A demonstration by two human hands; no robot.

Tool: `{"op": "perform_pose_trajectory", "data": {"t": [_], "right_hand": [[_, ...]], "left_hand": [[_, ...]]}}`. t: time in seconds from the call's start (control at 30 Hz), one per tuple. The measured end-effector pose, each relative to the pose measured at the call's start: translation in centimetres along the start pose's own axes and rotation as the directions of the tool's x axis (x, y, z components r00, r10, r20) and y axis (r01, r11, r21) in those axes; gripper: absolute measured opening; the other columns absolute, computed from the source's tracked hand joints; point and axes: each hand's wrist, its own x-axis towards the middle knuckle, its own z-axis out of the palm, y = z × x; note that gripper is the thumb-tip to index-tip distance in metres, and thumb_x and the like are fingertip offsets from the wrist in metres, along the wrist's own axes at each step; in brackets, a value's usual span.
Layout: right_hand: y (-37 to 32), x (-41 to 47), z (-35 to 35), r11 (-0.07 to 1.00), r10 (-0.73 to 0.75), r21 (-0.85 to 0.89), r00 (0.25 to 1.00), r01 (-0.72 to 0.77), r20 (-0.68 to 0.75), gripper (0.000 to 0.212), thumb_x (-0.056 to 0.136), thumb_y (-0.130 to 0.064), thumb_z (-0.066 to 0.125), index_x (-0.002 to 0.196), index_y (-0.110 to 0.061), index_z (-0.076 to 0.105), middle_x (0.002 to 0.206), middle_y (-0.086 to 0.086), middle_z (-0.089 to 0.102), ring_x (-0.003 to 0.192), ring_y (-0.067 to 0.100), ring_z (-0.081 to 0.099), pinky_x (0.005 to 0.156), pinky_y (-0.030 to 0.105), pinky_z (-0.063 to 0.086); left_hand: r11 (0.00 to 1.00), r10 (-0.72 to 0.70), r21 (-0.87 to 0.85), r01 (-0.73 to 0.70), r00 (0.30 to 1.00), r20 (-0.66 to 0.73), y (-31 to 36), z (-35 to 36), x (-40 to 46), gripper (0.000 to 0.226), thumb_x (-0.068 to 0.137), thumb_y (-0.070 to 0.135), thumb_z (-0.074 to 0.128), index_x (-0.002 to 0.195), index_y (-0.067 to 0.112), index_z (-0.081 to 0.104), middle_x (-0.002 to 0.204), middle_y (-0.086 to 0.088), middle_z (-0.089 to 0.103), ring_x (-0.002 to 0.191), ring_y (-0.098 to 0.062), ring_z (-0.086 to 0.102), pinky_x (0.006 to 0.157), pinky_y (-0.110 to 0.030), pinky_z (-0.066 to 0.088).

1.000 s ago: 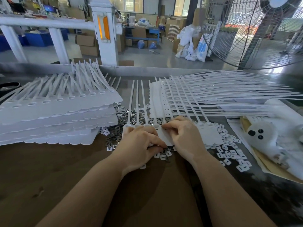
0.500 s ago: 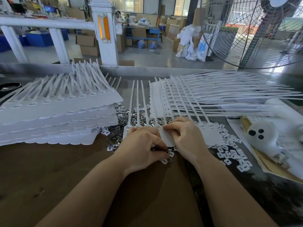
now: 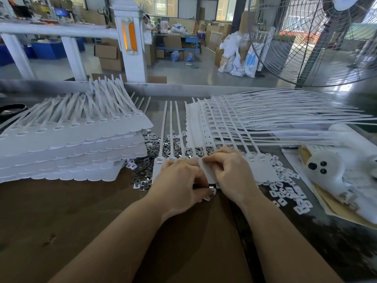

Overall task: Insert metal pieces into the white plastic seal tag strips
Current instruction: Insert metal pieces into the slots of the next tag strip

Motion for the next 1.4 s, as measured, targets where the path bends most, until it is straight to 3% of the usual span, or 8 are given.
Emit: {"op": "perform_pose_trajectory", "data": {"t": [0.13,0.27,0.6,0.7,0.97,1.1,1.23,1.4], "right_hand": [[0.1,0.0,0.0,1.0,-0.006,-0.012,1.0,0.006,-0.004,0.021,0.089,-0.008,0.056,0.099,-0.014,0.073,0.097,-0.004,0.063,0.099,0.009,0.049,0.086,0.012,0.033],[0.0,-0.1,0.0,1.0,-0.016,-0.025,1.0,0.016,0.0,0.02,0.09,-0.01,0.056,0.1,-0.014,0.073,0.097,-0.004,0.063,0.099,0.01,0.049,0.087,0.014,0.035],[0.0,-0.1,0.0,1.0,-0.004,-0.028,1.0,0.004,-0.003,0.02,0.091,-0.011,0.056,0.102,-0.015,0.072,0.099,-0.005,0.062,0.1,0.01,0.049,0.09,0.015,0.035],[0.1,-0.1,0.0,0.999,-0.008,-0.038,1.0,0.007,-0.01,0.02,0.091,-0.01,0.056,0.101,-0.015,0.073,0.1,-0.004,0.063,0.1,0.009,0.05,0.091,0.015,0.035],[0.0,-0.2,0.1,0.999,-0.004,-0.048,1.0,0.003,-0.016,0.02,0.091,-0.01,0.056,0.1,-0.015,0.073,0.1,-0.004,0.063,0.1,0.009,0.05,0.09,0.015,0.035],[-0.1,-0.2,0.1,0.999,-0.003,-0.042,1.0,0.003,-0.013,0.02,0.091,-0.009,0.056,0.101,-0.015,0.073,0.099,-0.003,0.063,0.1,0.011,0.051,0.091,0.017,0.037],[-0.1,-0.1,0.1,0.999,-0.007,-0.049,1.0,0.006,-0.015,0.02,0.091,-0.009,0.056,0.101,-0.014,0.073,0.099,-0.003,0.063,0.099,0.01,0.051,0.088,0.012,0.034],[-0.1,-0.1,0.1,0.999,-0.007,-0.052,1.0,0.007,-0.013,0.02,0.091,-0.01,0.056,0.101,-0.015,0.073,0.099,-0.004,0.063,0.099,0.009,0.05,0.088,0.011,0.033]], "left_hand": [[0.997,-0.018,-0.069,0.021,0.999,0.04,-0.3,0.1,0.0,0.016,0.076,0.036,0.072,0.067,0.035,0.059,0.079,0.019,0.048,0.08,-0.002,0.045,0.087,-0.035,0.04],[0.952,-0.153,-0.275,0.134,0.987,-0.048,-0.9,-0.5,0.1,0.02,0.078,0.03,0.071,0.065,0.035,0.057,0.077,0.013,0.058,0.073,-0.001,0.052,0.07,-0.015,0.041],[0.718,-0.485,-0.64,0.273,0.856,-0.178,-3.6,-1.8,-0.1,0.021,0.082,0.002,0.066,0.078,0.022,0.064,0.069,0.004,0.069,0.066,-0.01,0.066,0.065,-0.018,0.054],[0.733,-0.505,-0.619,0.281,0.834,-0.22,-4.5,-2.2,-0.5,0.025,0.083,0.005,0.066,0.074,0.028,0.066,0.066,0.009,0.068,0.065,-0.003,0.062,0.061,-0.011,0.048],[0.823,-0.515,-0.442,0.358,0.798,-0.313,-5.2,-2.2,-0.3,0.026,0.086,0.009,0.063,0.07,0.029,0.056,0.075,0.006,0.069,0.069,-0.01,0.064,0.066,-0.019,0.047],[0.792,-0.557,-0.485,0.37,0.763,-0.328,-5.3,-2.5,-0.5,0.028,0.081,0.008,0.069,0.068,0.032,0.062,0.069,0.011,0.067,0.068,-0.004,0.064,0.065,-0.012,0.046],[0.75,-0.581,-0.553,0.362,0.76,-0.291,-5.4,-2.7,-0.4,0.022,0.084,0.013,0.067,0.069,0.029,0.065,0.073,0.005,0.069,0.075,-0.013,0.068,0.078,-0.026,0.052],[0.768,-0.581,-0.521,0.374,0.748,-0.32,-5.5,-2.5,-0.5,0.022,0.079,0.006,0.071,0.071,0.026,0.066,0.078,0.008,0.069,0.079,-0.011,0.066,0.082,-0.025,0.051]]}}
